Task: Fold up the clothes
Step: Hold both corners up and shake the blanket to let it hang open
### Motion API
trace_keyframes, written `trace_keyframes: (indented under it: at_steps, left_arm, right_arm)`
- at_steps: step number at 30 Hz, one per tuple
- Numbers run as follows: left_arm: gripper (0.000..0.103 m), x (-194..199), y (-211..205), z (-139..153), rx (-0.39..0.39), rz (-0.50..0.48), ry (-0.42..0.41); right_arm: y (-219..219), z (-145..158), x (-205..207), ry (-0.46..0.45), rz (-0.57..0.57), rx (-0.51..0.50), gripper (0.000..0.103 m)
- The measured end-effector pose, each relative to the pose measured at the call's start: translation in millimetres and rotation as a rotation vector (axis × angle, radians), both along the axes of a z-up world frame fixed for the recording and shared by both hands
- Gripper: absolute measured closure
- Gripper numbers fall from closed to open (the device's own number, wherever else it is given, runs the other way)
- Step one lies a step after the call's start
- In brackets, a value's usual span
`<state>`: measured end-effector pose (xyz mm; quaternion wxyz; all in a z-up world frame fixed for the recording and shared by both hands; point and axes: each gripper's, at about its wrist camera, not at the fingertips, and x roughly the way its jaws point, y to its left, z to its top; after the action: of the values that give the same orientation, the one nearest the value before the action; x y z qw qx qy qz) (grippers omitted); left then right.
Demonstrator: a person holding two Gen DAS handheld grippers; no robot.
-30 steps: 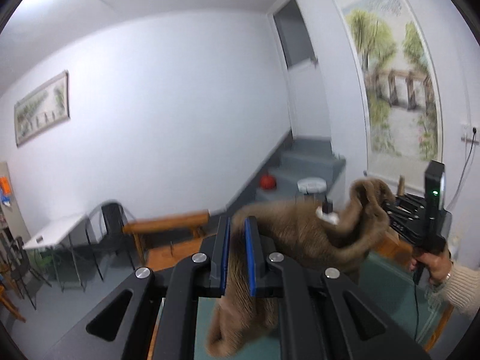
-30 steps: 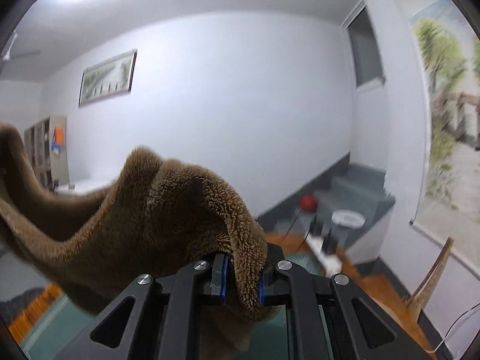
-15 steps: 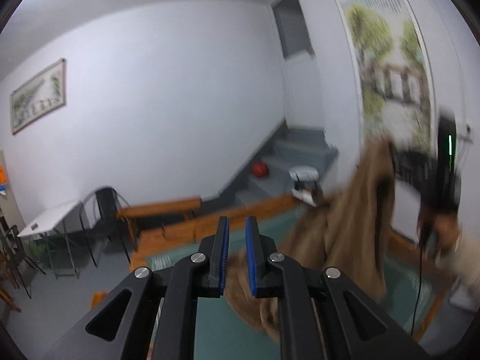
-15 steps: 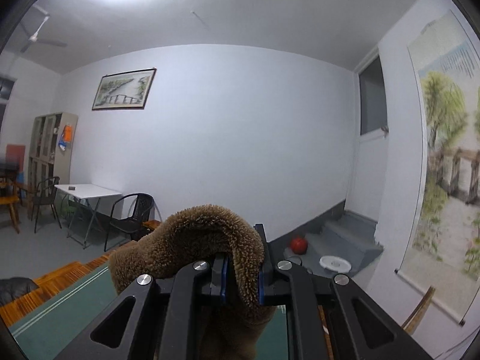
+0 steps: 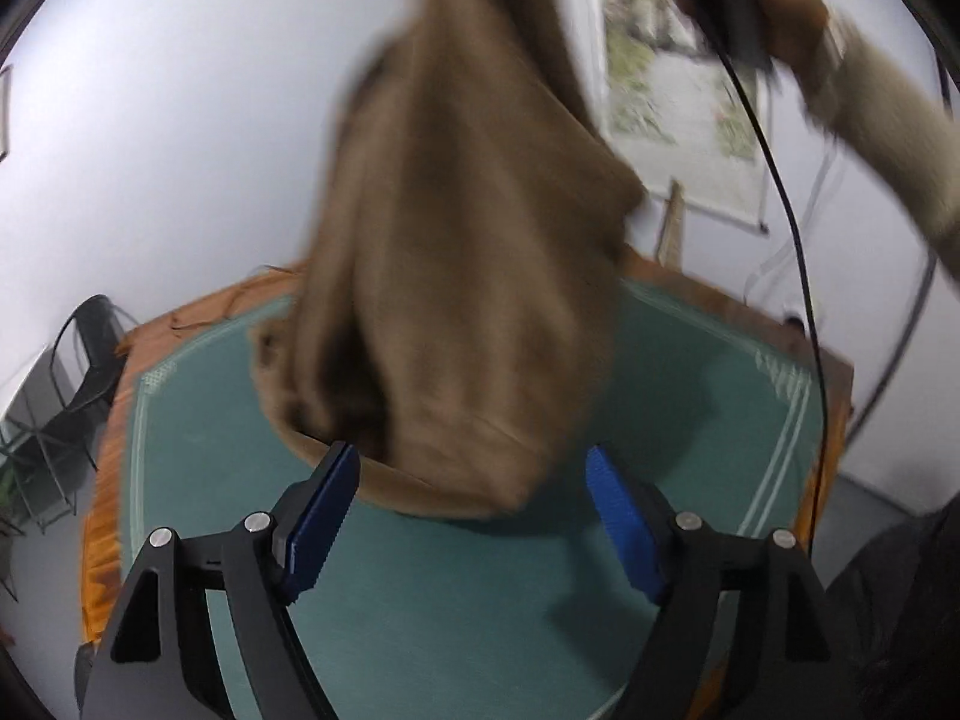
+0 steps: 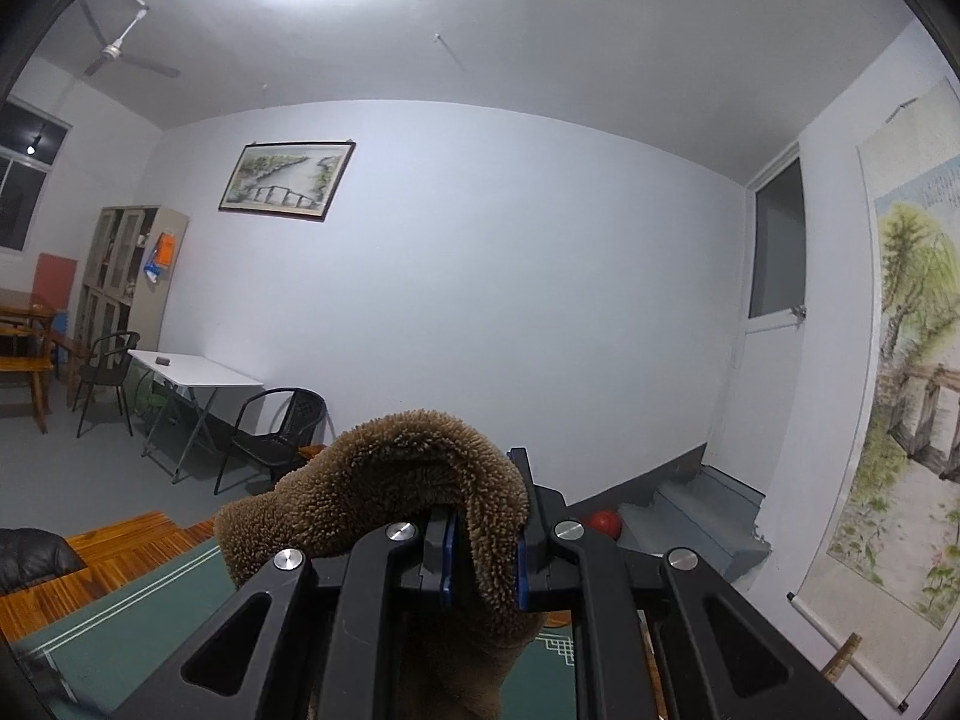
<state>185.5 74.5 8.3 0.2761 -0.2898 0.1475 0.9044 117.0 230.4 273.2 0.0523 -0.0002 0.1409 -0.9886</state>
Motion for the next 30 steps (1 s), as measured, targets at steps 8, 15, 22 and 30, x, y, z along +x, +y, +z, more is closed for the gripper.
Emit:
trace_keyframes:
  at_steps: [8, 15, 22, 30]
  left_arm:
    - [0.021, -15, 64, -34, -0.146, 0.084, 0.123]
    - [0.087, -73, 39, -16, -0.003, 0.19, -0.005]
    - [0.09, -52, -37, 116, 0.291, 0.294, 0.185]
    - [0.09, 27, -78, 271, 0.455, 0.404, 0.58]
  right_arm:
    - [-14, 9, 9, 0.024, 0.057, -0.044, 0.088]
    - [-4, 13, 31, 0.075, 0.047, -0.049, 0.088]
    - [47, 22, 34, 0.101, -0.071, -0.124, 0.088]
    - [99, 43, 71, 0.252, -0.131, -0.254, 0.088]
